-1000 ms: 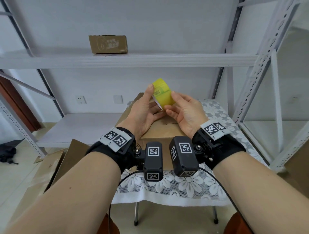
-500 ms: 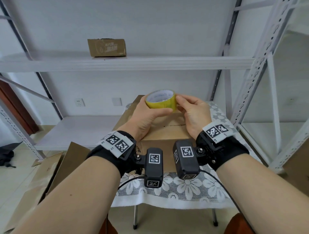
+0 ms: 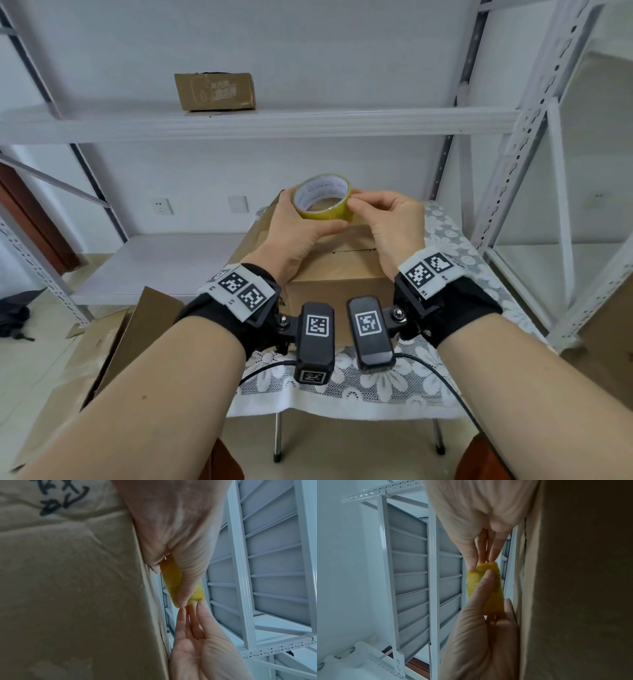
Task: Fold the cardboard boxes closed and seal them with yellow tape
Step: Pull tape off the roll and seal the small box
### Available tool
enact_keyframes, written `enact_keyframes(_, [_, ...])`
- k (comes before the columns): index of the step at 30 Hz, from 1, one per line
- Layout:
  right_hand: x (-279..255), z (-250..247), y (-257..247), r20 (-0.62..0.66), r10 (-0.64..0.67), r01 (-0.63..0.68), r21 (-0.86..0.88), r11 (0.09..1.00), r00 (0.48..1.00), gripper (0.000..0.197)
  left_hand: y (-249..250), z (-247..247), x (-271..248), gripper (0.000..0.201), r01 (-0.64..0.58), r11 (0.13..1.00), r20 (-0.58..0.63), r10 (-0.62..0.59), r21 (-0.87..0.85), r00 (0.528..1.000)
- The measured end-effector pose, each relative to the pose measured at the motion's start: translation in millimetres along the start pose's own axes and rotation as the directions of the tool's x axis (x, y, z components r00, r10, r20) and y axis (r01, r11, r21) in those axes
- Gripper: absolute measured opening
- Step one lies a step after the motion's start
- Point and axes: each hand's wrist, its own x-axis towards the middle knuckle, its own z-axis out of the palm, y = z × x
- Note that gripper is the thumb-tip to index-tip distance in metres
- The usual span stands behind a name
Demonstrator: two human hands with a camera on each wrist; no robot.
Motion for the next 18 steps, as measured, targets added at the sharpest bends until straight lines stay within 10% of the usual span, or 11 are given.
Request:
enact_keyframes(11, [5.6,-2.5,1.4,0.068,0.021,-0.006,-0.217,0.976,0.997,0.016,5.9,-0.8,-2.6,0.083,0.017,1.0,0.074,-0.018,0.015,0.997])
enact_keyframes(18, [2.9,-5.0,0.5,0.041,0.049,-0.047,-0.059,0.997,0.998,0.003,6.2,-2.5,-6.1,0.078,0.029,0.998,0.088,-0.024,-0.055,0.996])
